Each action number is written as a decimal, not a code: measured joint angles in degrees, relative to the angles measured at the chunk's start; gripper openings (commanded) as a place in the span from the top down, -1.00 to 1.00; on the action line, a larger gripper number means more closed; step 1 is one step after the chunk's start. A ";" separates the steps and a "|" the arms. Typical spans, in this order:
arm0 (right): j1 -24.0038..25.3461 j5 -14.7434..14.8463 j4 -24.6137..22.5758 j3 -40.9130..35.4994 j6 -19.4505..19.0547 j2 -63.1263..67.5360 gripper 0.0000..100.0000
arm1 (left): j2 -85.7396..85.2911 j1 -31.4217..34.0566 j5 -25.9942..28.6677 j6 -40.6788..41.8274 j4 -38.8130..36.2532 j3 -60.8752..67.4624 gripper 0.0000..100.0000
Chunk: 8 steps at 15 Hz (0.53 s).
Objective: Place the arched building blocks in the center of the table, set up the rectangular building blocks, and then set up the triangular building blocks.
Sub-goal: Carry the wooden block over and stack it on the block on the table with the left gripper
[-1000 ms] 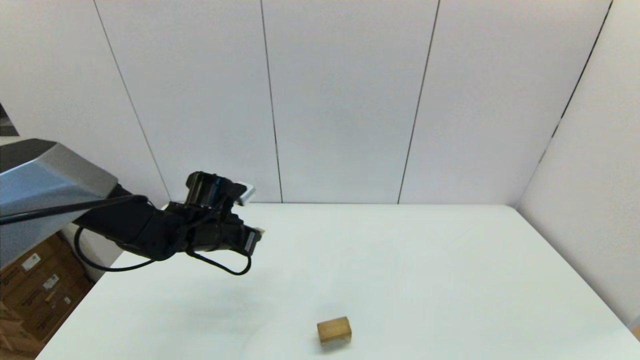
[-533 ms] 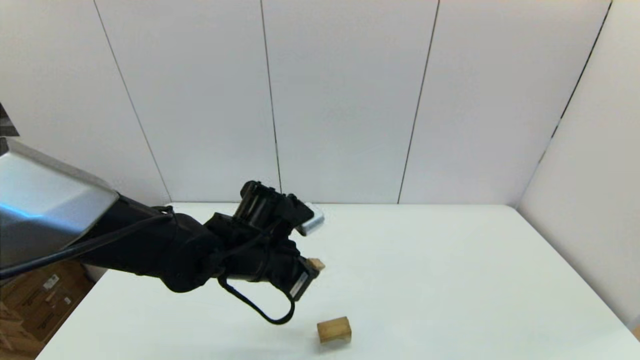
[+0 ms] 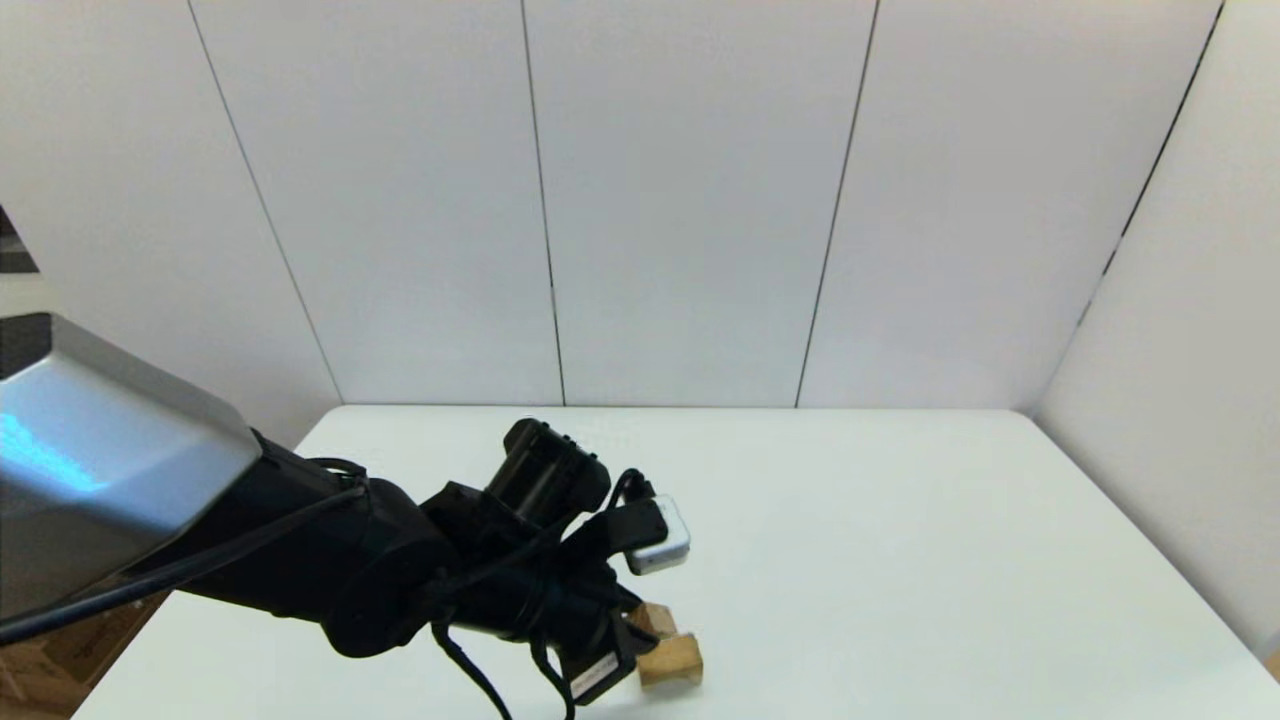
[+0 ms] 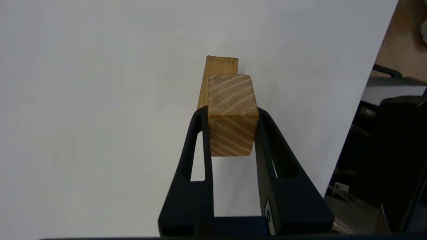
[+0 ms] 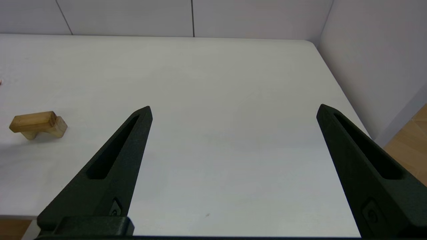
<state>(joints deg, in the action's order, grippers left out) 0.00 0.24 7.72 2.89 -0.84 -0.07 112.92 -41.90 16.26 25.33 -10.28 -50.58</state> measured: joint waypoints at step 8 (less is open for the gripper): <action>0.00 0.00 0.00 0.00 -0.01 0.00 -1.00 | 3.69 -0.24 0.29 0.66 -2.29 -0.46 1.00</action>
<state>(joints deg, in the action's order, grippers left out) 0.00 0.24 7.72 2.89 -0.85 -0.07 116.62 -42.14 16.55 25.99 -12.57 -51.04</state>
